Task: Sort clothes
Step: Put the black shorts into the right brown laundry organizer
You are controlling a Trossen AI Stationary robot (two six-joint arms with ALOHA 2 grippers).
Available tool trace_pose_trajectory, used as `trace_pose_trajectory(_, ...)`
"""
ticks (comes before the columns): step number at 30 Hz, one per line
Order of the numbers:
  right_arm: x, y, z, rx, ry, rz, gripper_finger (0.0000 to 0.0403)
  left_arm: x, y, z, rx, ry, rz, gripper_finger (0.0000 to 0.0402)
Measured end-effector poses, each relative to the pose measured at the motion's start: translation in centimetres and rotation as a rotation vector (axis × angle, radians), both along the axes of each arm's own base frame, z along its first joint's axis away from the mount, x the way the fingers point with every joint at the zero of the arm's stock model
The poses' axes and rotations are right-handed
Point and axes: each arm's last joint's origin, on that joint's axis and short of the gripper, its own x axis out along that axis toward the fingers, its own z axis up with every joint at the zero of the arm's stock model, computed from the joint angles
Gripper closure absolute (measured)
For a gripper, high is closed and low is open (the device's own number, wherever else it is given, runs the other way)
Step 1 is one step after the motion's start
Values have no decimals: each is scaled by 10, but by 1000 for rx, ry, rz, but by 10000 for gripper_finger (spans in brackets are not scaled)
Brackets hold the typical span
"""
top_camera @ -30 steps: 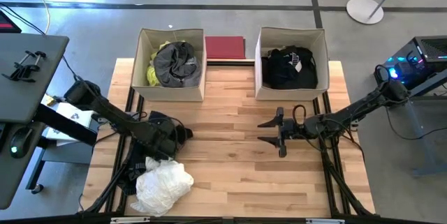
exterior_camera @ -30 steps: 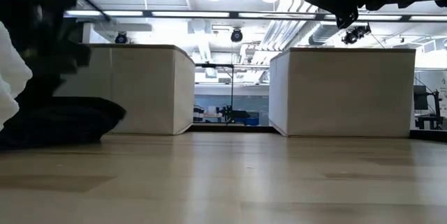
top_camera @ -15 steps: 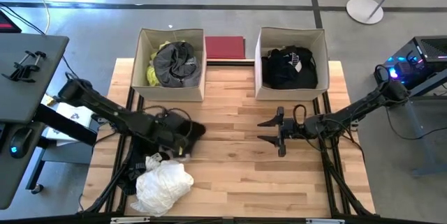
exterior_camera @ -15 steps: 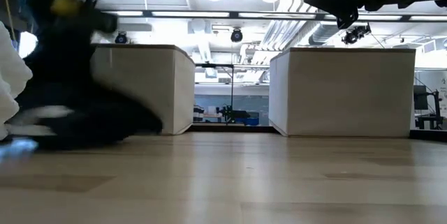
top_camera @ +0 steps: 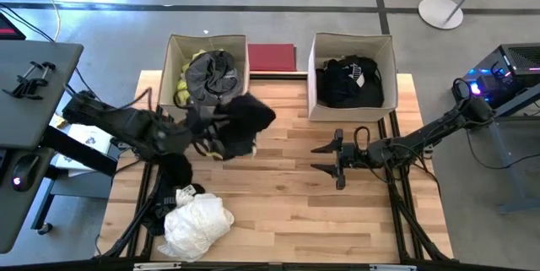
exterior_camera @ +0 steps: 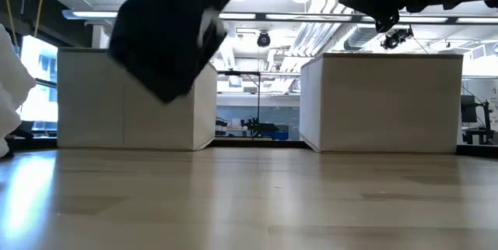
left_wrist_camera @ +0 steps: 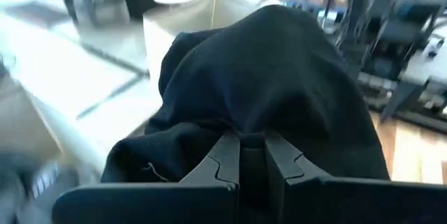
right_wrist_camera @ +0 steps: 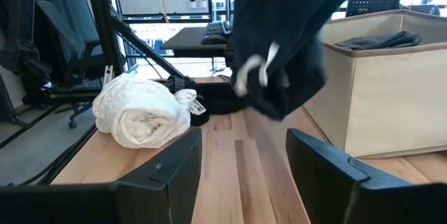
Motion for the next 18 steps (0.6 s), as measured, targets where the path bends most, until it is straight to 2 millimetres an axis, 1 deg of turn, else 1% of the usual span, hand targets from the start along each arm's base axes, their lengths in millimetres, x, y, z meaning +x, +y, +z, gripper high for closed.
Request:
trace_pose_trajectory(2,0,0,0,1,0,0,206,1,3,11,27,-22,-14,396)
trace_pose_trajectory(3,0,0,0,1,1,0,206,2,4,13,25,-29,-28,396)
trace_pose_trajectory(5,0,0,-1,3,7,0,206,4,5,11,-7,-6,-91,396)
trace_pose_trajectory(8,0,0,-2,11,17,-1,206,12,1,-5,-110,116,-225,396)
trace_pose_trajectory(10,0,0,-2,15,24,-1,206,16,-3,-17,-174,203,-271,396)
trace_pose_trajectory(14,0,0,-3,15,25,-1,206,26,-8,-37,-252,330,-282,395)
trace_pose_trajectory(18,0,0,-2,15,24,0,206,44,-13,-57,-254,416,-254,381)
